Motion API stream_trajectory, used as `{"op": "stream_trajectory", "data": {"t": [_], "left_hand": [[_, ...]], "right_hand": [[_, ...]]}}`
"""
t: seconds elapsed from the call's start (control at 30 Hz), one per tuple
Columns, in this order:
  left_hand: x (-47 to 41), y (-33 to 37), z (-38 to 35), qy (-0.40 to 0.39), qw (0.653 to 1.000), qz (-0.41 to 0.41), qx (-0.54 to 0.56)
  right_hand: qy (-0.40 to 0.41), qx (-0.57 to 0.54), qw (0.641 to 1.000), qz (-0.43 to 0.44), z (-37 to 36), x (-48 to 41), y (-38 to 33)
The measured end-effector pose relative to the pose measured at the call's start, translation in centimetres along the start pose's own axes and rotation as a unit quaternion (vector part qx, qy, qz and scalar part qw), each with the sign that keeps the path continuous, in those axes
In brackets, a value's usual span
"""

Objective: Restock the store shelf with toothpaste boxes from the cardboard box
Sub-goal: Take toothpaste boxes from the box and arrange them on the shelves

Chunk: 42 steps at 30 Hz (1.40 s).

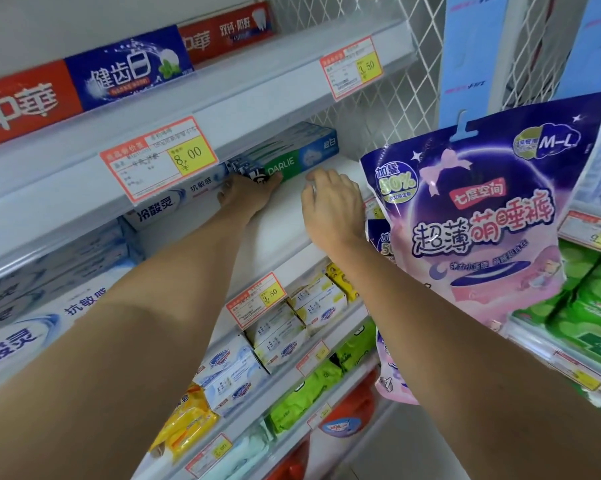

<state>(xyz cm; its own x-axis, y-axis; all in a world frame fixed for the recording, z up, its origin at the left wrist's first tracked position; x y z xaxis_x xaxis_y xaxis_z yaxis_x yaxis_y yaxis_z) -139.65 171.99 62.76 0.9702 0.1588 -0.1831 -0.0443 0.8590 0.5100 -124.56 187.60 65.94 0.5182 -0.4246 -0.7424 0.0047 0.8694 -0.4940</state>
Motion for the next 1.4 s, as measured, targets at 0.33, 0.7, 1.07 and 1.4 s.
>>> {"op": "stream_trajectory", "data": {"t": [0.33,0.7,1.07,1.4], "left_hand": [[-0.4,-0.1,-0.1,-0.011,1.000,-0.015,-0.002],[3.1,-1.0,0.8,-0.109,0.992,0.008,0.067],[26.4,-7.4,12.1,0.057,0.918,-0.274,0.281],[38.0,-35.9,-9.1,-0.233,0.963,0.086,0.100]], "right_hand": [[0.004,-0.004,1.000,0.001,-0.1,0.0,-0.1],[0.004,-0.006,1.000,0.007,0.0,0.1,0.1],[-0.040,-0.198,0.979,0.023,7.0,13.2,-3.2],[-0.549,0.035,0.811,-0.202,-1.4,50.1,8.2]]}}
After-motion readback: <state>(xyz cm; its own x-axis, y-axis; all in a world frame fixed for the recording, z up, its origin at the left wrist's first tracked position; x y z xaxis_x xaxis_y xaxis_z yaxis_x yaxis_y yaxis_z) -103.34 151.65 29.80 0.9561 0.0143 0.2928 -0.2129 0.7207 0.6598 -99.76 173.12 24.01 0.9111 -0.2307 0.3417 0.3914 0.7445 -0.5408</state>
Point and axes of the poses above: each hand's wrist, its own x-axis away from the middle knuckle, its own z-axis out of the back of the hand, y = z × x, the point moved 10 cm from there along -x, towards the middle knuckle, and after that the axes turned 9 degrees about y, right-handed, at the moved point
